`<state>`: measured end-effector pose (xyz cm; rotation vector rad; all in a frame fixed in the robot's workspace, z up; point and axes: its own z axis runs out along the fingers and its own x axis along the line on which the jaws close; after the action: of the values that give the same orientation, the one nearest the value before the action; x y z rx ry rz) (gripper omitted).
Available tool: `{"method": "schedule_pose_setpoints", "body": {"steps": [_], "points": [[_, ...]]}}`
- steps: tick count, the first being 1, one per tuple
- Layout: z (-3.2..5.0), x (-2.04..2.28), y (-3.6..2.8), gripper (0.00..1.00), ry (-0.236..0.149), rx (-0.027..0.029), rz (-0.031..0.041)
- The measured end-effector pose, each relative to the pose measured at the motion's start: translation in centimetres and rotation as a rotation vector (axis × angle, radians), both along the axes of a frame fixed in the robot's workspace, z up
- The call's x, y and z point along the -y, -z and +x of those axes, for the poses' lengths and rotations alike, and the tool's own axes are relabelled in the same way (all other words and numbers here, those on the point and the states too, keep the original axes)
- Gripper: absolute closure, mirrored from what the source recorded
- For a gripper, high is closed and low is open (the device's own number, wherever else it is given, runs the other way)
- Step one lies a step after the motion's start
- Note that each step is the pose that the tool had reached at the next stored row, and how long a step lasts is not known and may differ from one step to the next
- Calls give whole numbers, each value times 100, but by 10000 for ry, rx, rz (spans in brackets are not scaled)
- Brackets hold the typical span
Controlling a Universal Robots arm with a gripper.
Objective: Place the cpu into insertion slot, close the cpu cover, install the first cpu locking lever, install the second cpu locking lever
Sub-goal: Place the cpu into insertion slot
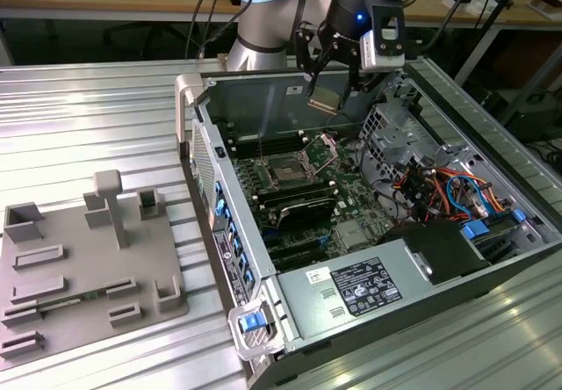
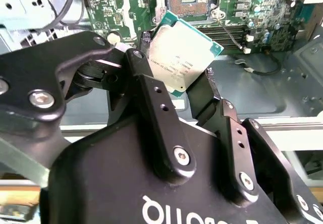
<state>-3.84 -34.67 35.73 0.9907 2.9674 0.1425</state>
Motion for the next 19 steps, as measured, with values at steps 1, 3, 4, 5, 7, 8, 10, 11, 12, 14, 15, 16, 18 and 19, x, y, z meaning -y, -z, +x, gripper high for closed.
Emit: {"method": "schedule_pose_setpoints", "body": {"steps": [1, 3, 4, 5, 7, 8, 10, 11, 12, 14, 15, 16, 18, 19], "points": [[0, 0, 2, 45, 121, 0, 0], [0, 0, 7, 45, 464, 0, -2], [0, 0, 8, 45, 569, -1, -2], [0, 0, 11, 45, 726, 0, -1], [0, 0, 15, 45, 1029, 0, -1], [0, 0, 17, 45, 1119, -1, -1], [0, 0, 21, 45, 1261, -1, -1], [-1, 0, 22, 45, 1316, -1, -2], [-5, 0, 22, 45, 1381, -2, -3], [-5, 0, 23, 45, 1399, -1, -2], [-5, 0, 26, 45, 1403, -1, -1], [-5, 0, 27, 45, 1407, -1, -2], [-5, 0, 28, 45, 1407, 0, -2], [-5, 0, 28, 45, 1407, -1, -2]]}}
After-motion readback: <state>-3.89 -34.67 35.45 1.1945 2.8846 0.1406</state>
